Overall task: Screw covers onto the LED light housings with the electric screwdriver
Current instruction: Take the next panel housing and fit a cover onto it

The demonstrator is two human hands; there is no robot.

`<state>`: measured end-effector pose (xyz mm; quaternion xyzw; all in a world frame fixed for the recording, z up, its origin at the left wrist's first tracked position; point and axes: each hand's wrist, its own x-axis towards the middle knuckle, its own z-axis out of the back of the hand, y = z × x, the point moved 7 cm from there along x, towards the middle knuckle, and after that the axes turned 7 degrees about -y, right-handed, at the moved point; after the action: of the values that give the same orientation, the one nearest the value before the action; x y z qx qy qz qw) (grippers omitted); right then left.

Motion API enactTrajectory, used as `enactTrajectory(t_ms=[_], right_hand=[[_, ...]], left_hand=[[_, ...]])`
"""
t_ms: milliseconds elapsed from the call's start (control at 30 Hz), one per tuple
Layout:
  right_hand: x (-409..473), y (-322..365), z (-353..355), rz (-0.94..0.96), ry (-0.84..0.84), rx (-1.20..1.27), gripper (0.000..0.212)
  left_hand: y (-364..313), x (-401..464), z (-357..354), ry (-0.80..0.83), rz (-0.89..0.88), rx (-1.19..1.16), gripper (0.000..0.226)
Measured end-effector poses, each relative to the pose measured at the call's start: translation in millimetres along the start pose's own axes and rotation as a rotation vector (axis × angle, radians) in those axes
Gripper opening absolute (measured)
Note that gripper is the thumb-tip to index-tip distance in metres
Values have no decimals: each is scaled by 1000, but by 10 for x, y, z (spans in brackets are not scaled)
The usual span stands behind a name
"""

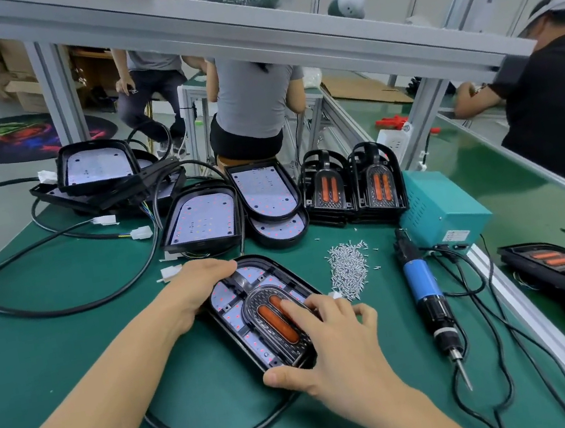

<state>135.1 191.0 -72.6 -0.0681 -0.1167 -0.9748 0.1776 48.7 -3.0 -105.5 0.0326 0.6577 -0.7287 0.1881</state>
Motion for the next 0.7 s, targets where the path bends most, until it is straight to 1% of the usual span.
enactTrajectory(t_ms=[100,167,267,333,367,433,500,567,600,633,667,700], right_hand=[[-4,-14,66,13,-55,141,89],[-6,-111,135,4,-117,235,77],[1,-472,276,-89,-225,271,54],[-11,-821,365,-203,-282,274,47],[-22,-1002,394,-271,-288,267,46],[-34,-1339,432,-404,-280,219,48],[-36,-1632,452,-521,-257,170,51],[-21,-1847,469,-606,-229,137,57],[-9,-1931,464,-640,-205,128,61],[6,-1993,450,-672,-176,126,63],[23,-2036,425,-699,-144,134,64],[41,-2059,396,-719,-112,149,63]], left_hand=[[-50,75,-15,-66,-66,-41,12],[-71,113,-21,-116,-100,-64,10],[-32,144,18,-176,-129,-109,11],[-9,139,45,-203,-152,-115,15],[-9,132,57,-211,-164,-91,17],[-41,112,92,-241,-187,38,23],[-120,50,168,-326,-228,279,27],[-349,-114,263,-527,-380,572,26],[-508,-246,247,-623,-512,653,22],[-670,-402,169,-663,-663,665,16],[-812,-549,34,-629,-802,631,12],[-928,-677,-140,-544,-911,603,11]])
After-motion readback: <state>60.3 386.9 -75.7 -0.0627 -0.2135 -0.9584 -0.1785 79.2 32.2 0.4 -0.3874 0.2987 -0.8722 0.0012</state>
